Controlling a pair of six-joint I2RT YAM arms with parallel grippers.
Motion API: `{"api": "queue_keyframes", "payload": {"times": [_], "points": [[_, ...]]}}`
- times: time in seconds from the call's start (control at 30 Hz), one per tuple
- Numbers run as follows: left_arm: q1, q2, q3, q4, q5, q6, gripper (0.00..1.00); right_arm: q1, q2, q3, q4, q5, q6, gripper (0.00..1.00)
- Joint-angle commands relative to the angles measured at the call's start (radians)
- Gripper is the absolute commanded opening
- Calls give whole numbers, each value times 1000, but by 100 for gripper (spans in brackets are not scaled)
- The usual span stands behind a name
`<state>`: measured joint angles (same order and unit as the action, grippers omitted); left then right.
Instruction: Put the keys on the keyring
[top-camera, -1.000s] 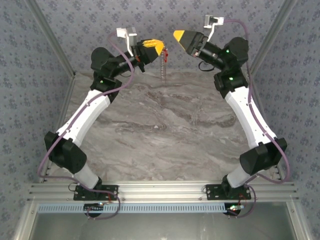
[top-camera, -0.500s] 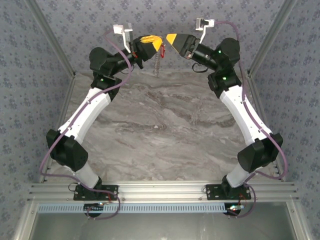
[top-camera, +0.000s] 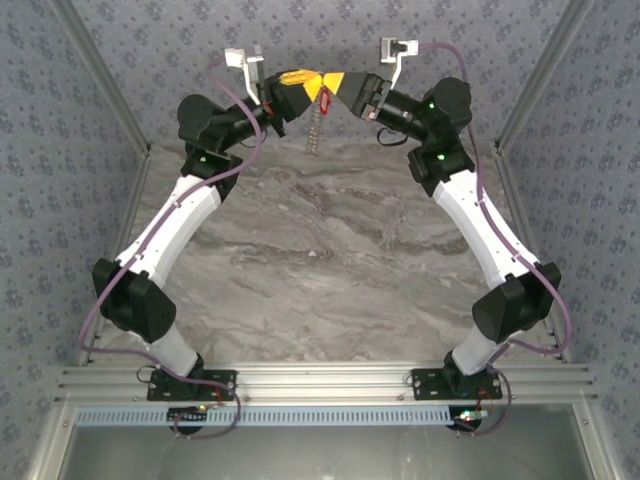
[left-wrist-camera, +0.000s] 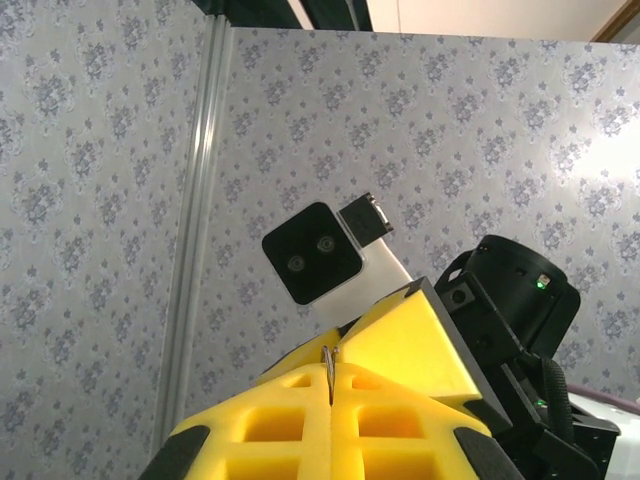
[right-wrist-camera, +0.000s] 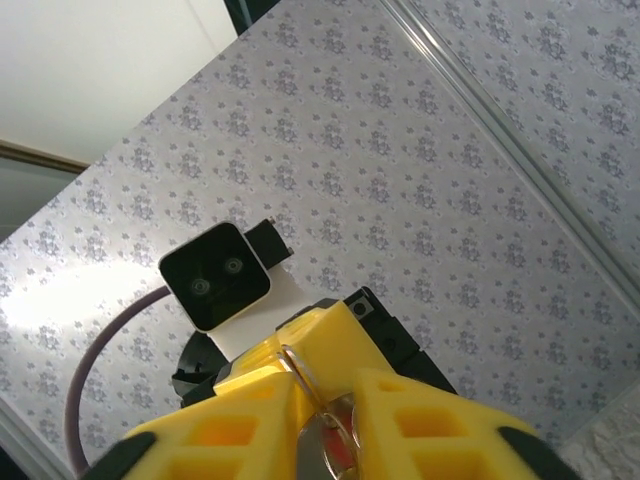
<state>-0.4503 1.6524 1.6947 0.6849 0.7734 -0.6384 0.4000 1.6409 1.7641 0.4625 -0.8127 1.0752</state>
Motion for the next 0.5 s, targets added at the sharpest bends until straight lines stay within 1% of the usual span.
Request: {"api": "queue_keyframes", "payload": {"times": [0.0,0.23,0.3,0.33,0.37,0.4,0.47], "points": [[1,-22,11,70,2,-9,0,3,-2,25,31,-19,8,15],[-2,-26,2,66,1,-2,0,1,3,30,62,-23,30,0],[-4,-28,-2,61,1,1,0,2,5,32,79,-27,43,0],[-4,-29,-3,61,1,0,0,2,9,33,90,-30,50,2],[-7,-29,-6,61,2,1,0,3,11,37,95,-31,56,8],[-7,-29,-6,61,3,0,0,3,13,38,101,-33,60,11],[-10,-29,-6,58,5,0,0,3,15,38,113,-32,67,12]]}}
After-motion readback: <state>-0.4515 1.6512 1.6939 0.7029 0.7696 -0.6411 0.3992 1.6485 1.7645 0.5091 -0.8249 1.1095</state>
